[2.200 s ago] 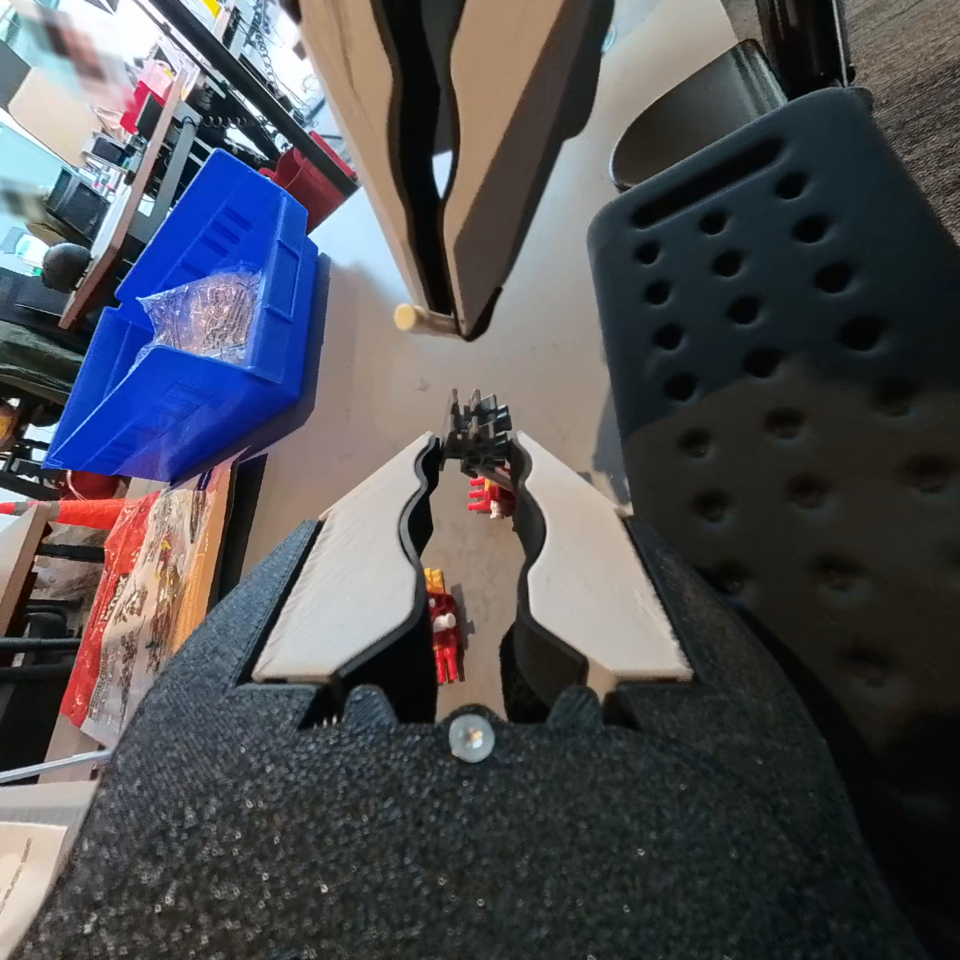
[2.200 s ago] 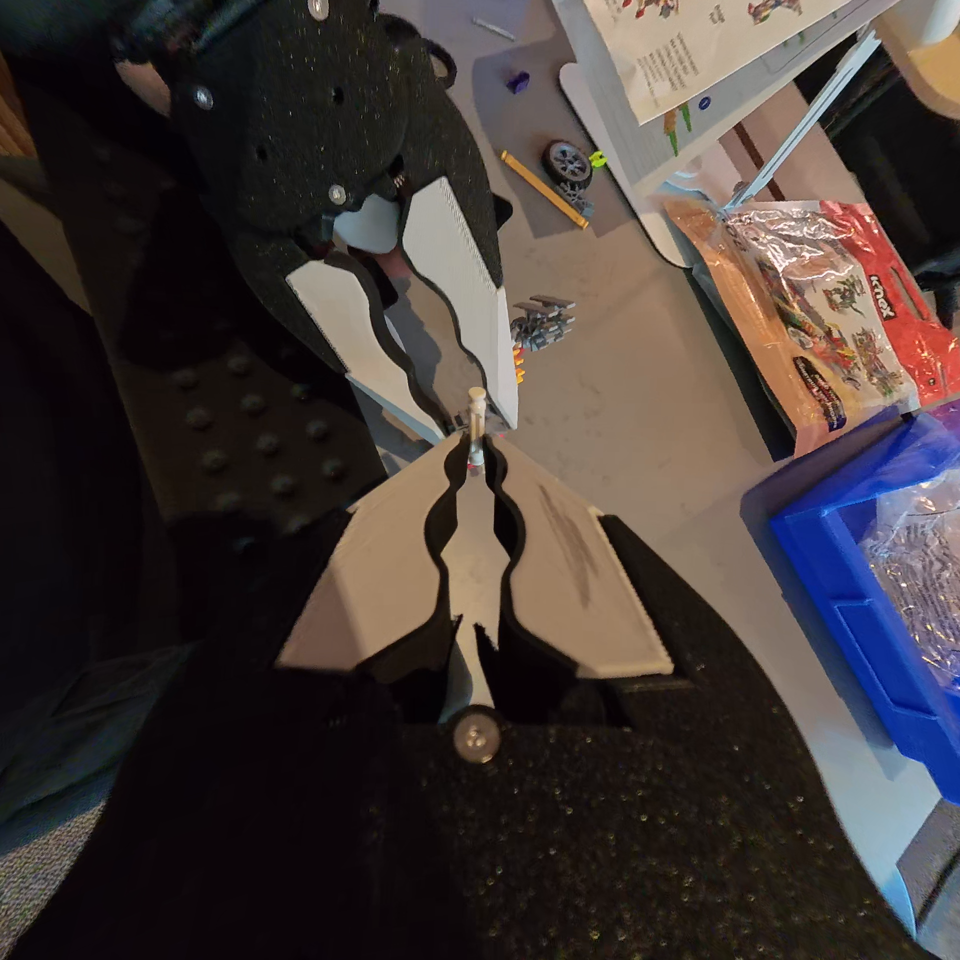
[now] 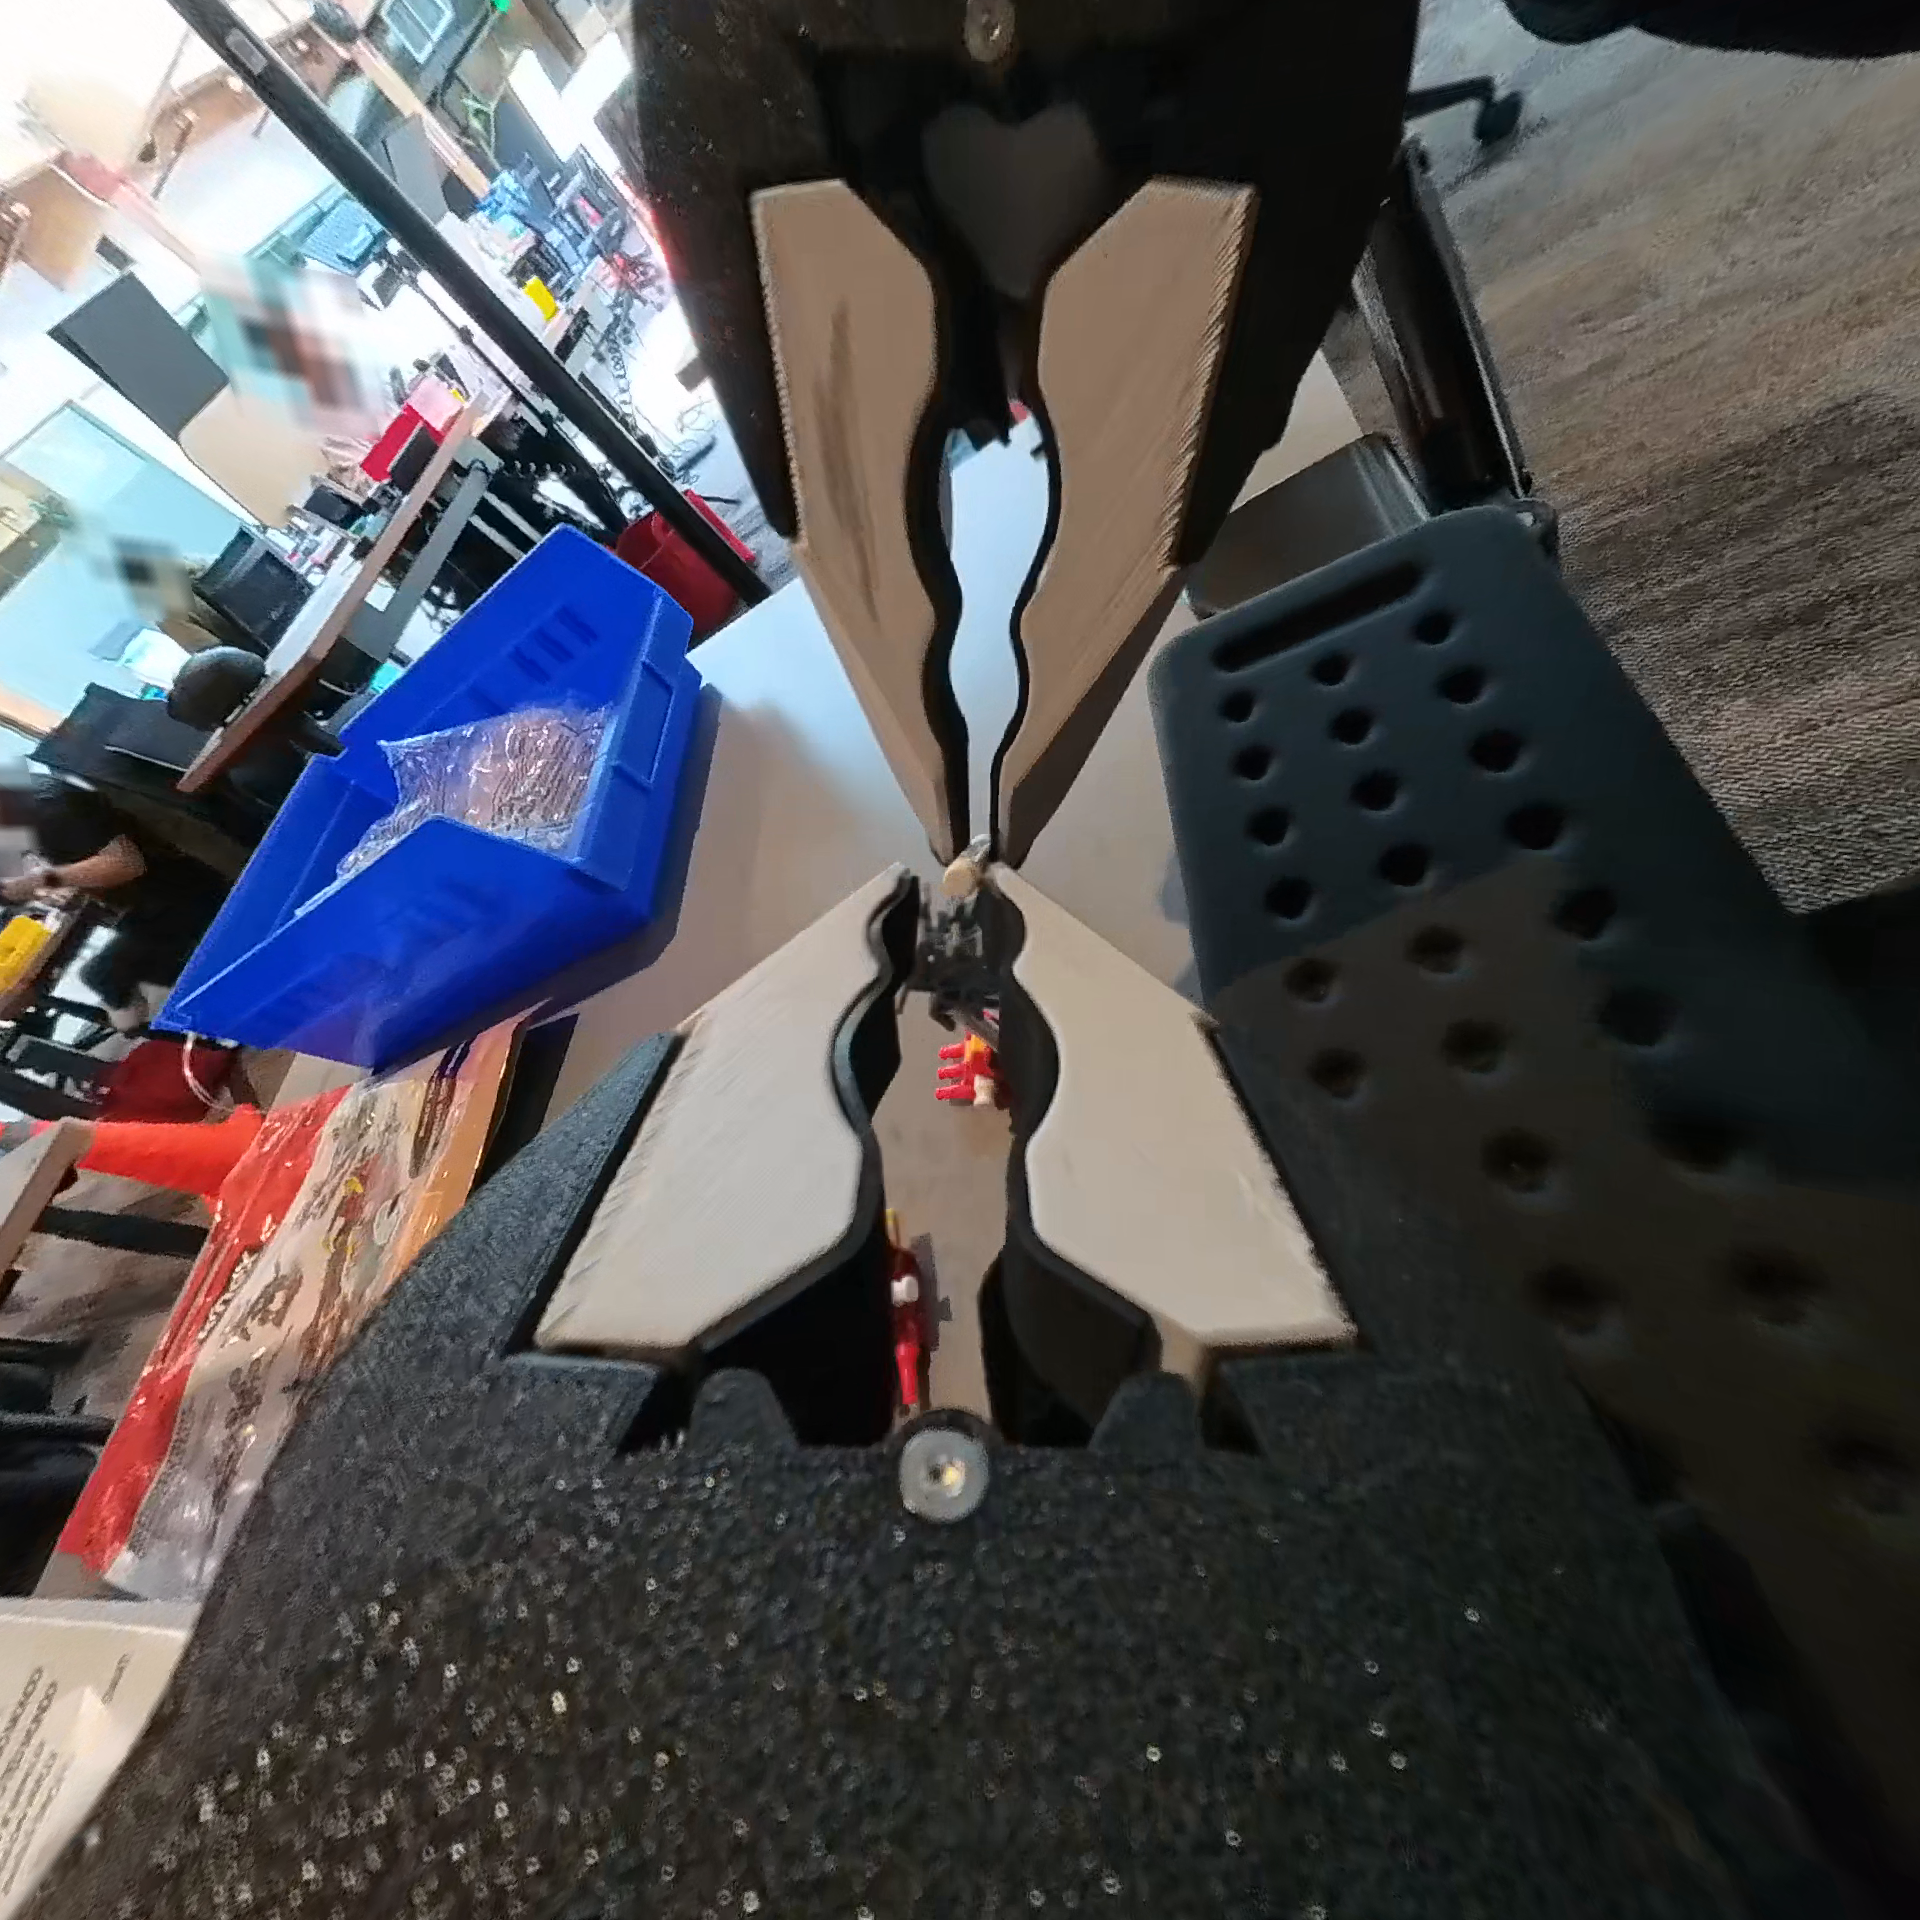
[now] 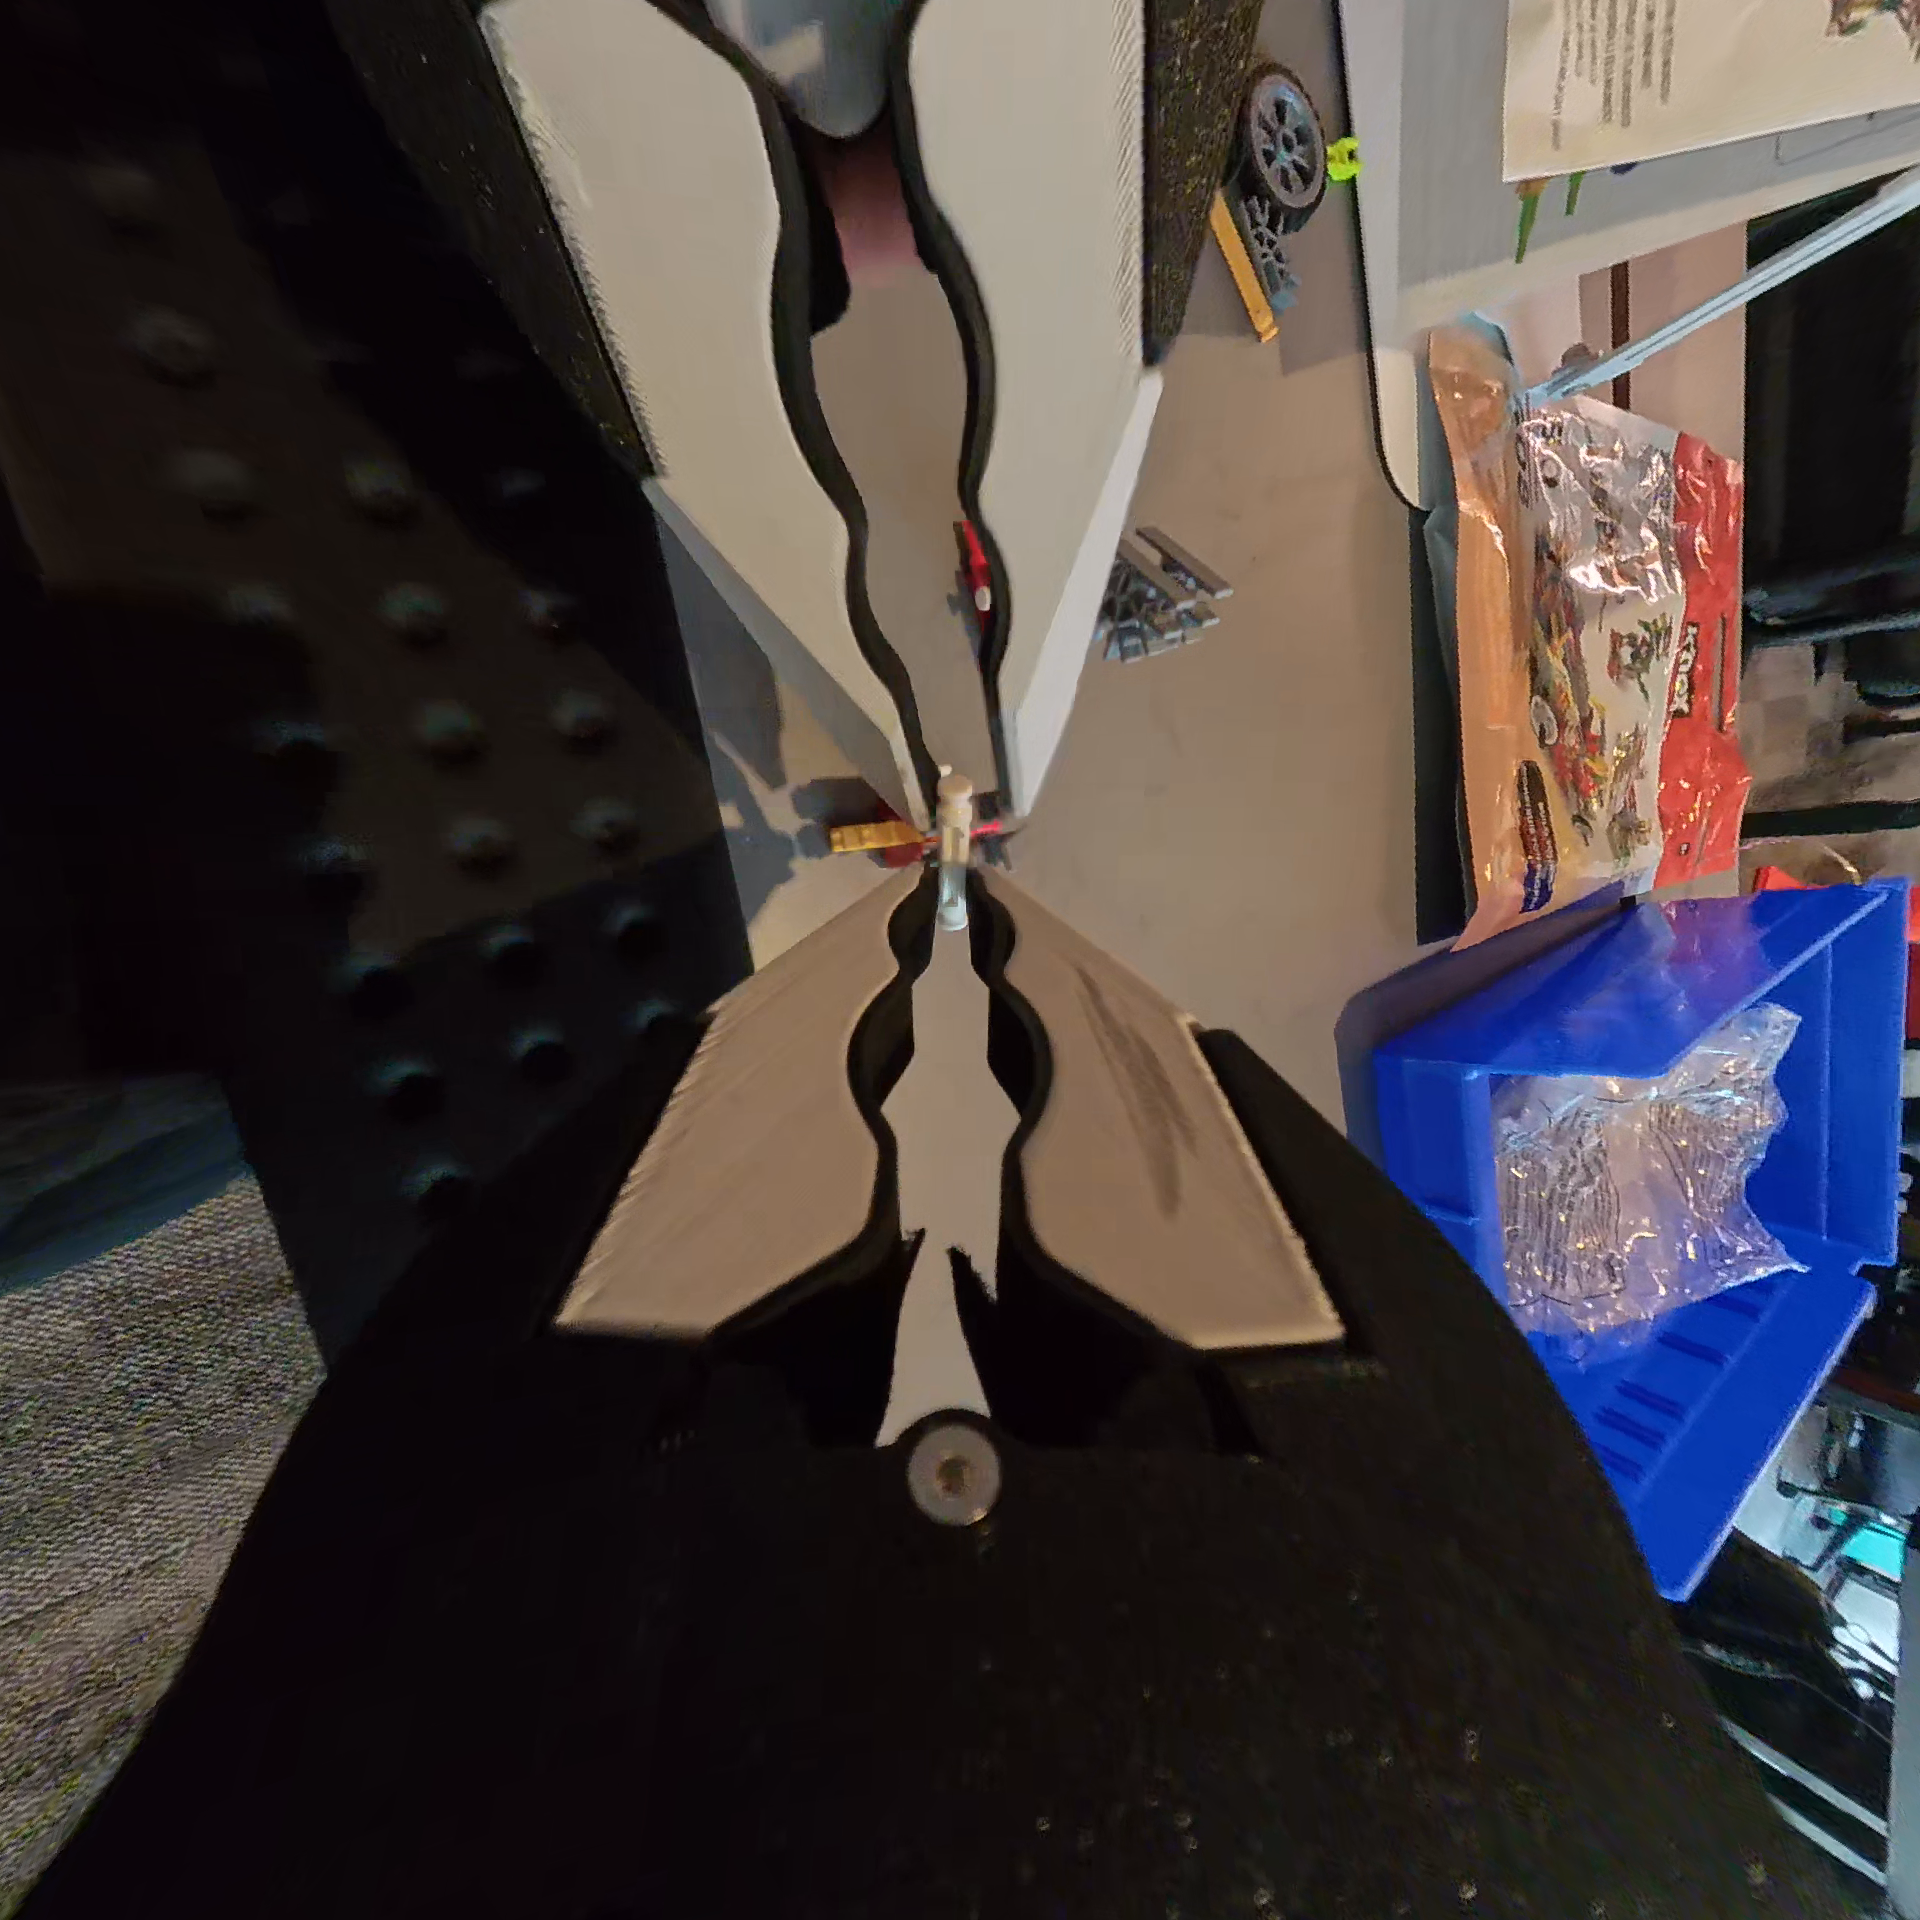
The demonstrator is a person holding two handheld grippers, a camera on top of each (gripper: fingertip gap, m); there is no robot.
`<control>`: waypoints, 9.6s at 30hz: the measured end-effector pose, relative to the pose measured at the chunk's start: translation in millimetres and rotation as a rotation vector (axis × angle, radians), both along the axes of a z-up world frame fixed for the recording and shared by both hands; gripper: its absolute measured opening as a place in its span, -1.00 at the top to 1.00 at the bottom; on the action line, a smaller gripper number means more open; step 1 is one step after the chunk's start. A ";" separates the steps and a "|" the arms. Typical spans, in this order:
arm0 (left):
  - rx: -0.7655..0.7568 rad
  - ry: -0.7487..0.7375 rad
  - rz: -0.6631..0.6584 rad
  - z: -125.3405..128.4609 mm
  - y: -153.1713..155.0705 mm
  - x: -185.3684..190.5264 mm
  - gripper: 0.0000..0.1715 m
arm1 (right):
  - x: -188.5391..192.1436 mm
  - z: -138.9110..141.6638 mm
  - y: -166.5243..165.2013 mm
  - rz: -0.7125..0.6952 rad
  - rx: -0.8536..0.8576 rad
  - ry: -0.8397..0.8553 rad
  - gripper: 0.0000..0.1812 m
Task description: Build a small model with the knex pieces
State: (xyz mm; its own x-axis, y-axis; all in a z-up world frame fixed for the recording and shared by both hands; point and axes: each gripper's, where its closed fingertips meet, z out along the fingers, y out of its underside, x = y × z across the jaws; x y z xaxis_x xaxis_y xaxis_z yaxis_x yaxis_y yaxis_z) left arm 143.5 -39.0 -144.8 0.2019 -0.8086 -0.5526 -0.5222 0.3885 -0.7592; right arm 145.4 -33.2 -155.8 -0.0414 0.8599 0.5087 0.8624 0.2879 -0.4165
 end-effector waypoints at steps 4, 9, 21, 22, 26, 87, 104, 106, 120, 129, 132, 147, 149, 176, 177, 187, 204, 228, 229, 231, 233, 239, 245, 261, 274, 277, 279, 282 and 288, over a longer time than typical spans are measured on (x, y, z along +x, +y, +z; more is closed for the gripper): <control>-0.001 -0.003 -0.017 1.6 -3.8 1.4 0.94 | -0.3 1.7 -0.3 0.002 0.018 -0.016 0.95; -0.002 -0.026 -0.007 5.0 -3.5 0.1 0.95 | -2.9 4.8 1.2 -0.002 0.002 0.030 0.94; -0.069 -0.158 -0.042 19.7 -4.6 -4.9 0.95 | -2.8 19.3 -1.1 -0.006 -0.334 0.418 0.90; -0.068 -0.162 -0.042 20.3 -4.4 -5.2 0.95 | -2.2 21.4 -0.7 -0.005 -0.356 0.449 0.91; -0.111 -0.182 -0.047 19.5 -2.6 -6.3 0.95 | -2.3 23.2 -0.4 -0.004 -0.416 0.522 0.92; -0.196 -0.056 0.153 -13.8 26.3 -14.0 0.71 | -6.6 -1.7 20.6 -0.008 -0.503 0.477 0.94; -0.464 -0.166 0.183 -14.2 35.2 -6.5 0.56 | -2.8 -3.8 24.7 0.077 -0.411 0.304 0.94; -0.489 -0.166 0.179 -16.1 35.7 -5.1 0.56 | -2.6 -4.7 25.8 0.082 -0.402 0.290 0.94; -0.532 -0.165 0.168 -21.9 41.6 3.1 0.68 | 0.0 -3.1 31.1 0.110 -0.386 0.239 0.94; -0.541 -0.176 0.155 -21.5 42.8 5.1 0.71 | 2.8 -2.4 31.2 0.126 -0.386 0.213 0.94; -0.541 -0.176 0.149 -21.3 42.7 6.6 0.71 | 2.3 0.7 31.6 0.129 -0.380 0.216 0.94; -0.532 -0.175 0.138 -21.0 43.4 9.8 0.71 | 9.8 -3.9 35.1 0.146 -0.382 0.168 0.94; -0.536 -0.180 0.137 -20.8 43.4 10.3 0.72 | 9.3 -4.1 34.6 0.155 -0.391 0.162 0.94; -0.541 -0.191 0.138 -20.3 43.5 10.5 0.76 | 4.9 -7.3 36.0 0.157 -0.435 0.131 0.94; -0.540 -0.191 0.138 -20.4 43.7 10.8 0.76 | 5.1 -7.4 36.1 0.155 -0.440 0.125 0.94; -0.537 -0.187 0.143 -20.5 44.1 9.8 0.76 | 3.7 -8.1 36.0 0.132 -0.461 0.053 0.94; -0.604 -0.213 0.131 -18.3 36.4 6.1 0.57 | 7.0 -7.9 33.4 0.098 -0.412 0.058 0.95; -0.624 -0.255 0.136 -9.7 37.0 -8.6 0.80 | -2.2 -12.4 33.6 -0.006 -0.324 -0.064 0.94; -0.625 -0.255 0.139 -10.0 37.1 -8.5 0.79 | -2.5 -12.9 33.1 -0.008 -0.326 -0.068 0.94; -0.629 -0.255 0.138 -9.8 36.4 -8.1 0.80 | -3.4 -12.9 32.0 -0.011 -0.326 -0.072 0.94; -0.632 -0.257 0.144 -9.9 36.6 -7.8 0.79 | -3.2 -13.0 31.9 -0.022 -0.313 -0.085 0.94; -0.628 -0.258 0.142 -10.4 35.6 -6.4 0.75 | -0.8 -7.4 33.1 -0.044 -0.271 -0.116 0.94; -0.569 -0.274 0.142 -3.8 36.3 -8.4 0.80 | -2.6 -4.8 31.2 -0.045 -0.273 -0.117 0.94; -0.529 -0.235 0.117 -6.1 30.9 -6.3 0.97 | 0.6 -3.2 30.9 -0.060 -0.302 -0.051 0.93; -0.563 -0.224 0.109 -11.0 30.8 -7.6 1.00 | 0.7 -11.5 21.8 -0.021 -0.403 0.048 1.00; -0.549 -0.208 0.111 -11.3 30.3 -9.4 0.99 | 15.6 -11.6 24.8 -0.054 -0.395 0.068 0.96; -0.532 -0.195 0.112 -11.6 29.4 -9.1 0.96 | 27.4 -15.6 30.9 -0.097 -0.377 0.068 0.86; -0.497 -0.177 0.130 -12.2 31.5 -9.9 0.88 | 49.7 -27.4 43.6 -0.194 -0.351 0.032 0.76; -0.459 -0.160 0.154 -13.0 33.4 -11.4 0.83 | 73.7 -33.9 60.0 -0.333 -0.346 0.065 0.69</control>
State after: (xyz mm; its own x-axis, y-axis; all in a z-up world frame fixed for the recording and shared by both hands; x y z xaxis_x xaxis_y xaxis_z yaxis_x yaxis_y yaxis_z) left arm 132.1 -5.6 -157.8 0.3913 -0.9148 -0.1000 -0.4100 -0.0760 -0.9089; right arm 219.0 26.8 -189.7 0.2874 0.9402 0.1826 0.8530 -0.1645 -0.4953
